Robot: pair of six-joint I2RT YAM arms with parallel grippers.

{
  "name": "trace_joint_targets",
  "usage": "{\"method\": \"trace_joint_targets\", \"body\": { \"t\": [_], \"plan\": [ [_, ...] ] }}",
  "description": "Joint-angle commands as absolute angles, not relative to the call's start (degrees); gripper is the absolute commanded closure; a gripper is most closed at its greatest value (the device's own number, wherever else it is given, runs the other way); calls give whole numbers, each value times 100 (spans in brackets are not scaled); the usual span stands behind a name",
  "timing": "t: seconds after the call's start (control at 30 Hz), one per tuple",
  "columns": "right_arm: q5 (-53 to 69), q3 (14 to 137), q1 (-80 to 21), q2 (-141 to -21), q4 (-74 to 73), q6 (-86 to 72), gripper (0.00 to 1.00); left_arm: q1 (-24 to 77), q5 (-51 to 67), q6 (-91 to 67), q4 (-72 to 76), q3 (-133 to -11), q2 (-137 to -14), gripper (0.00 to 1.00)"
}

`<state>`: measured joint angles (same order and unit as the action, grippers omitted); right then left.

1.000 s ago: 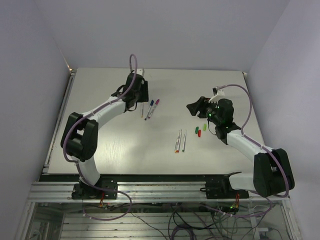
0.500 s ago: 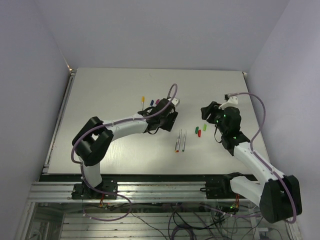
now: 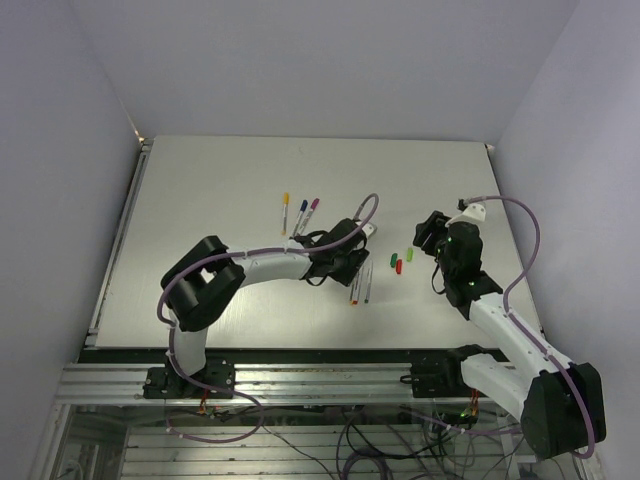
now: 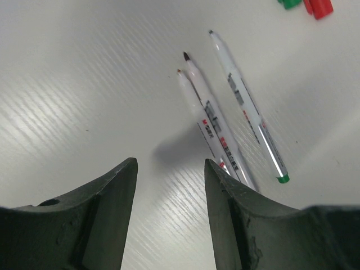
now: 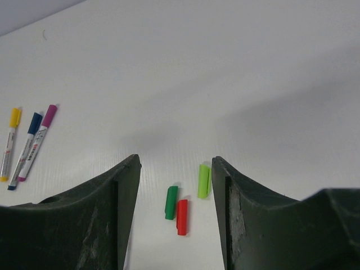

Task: Insert the pens into the pen caps

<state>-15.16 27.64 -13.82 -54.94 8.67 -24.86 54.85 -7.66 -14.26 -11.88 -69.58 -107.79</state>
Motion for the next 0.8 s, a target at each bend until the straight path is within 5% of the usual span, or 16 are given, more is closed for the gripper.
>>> {"method": "trace_joint_targets", "body": {
  "t": [0.0, 0.77],
  "plan": [
    [-1659, 2707, -1354, -5460, 923, -2556, 46, 5611, -571, -1326, -1362, -7183, -10922, 39],
    [-1602, 2644, -1356, -5517, 1037, -2600, 46, 5786, -421, -1468, -1332, -7331, -11125, 40]
  ]
}}
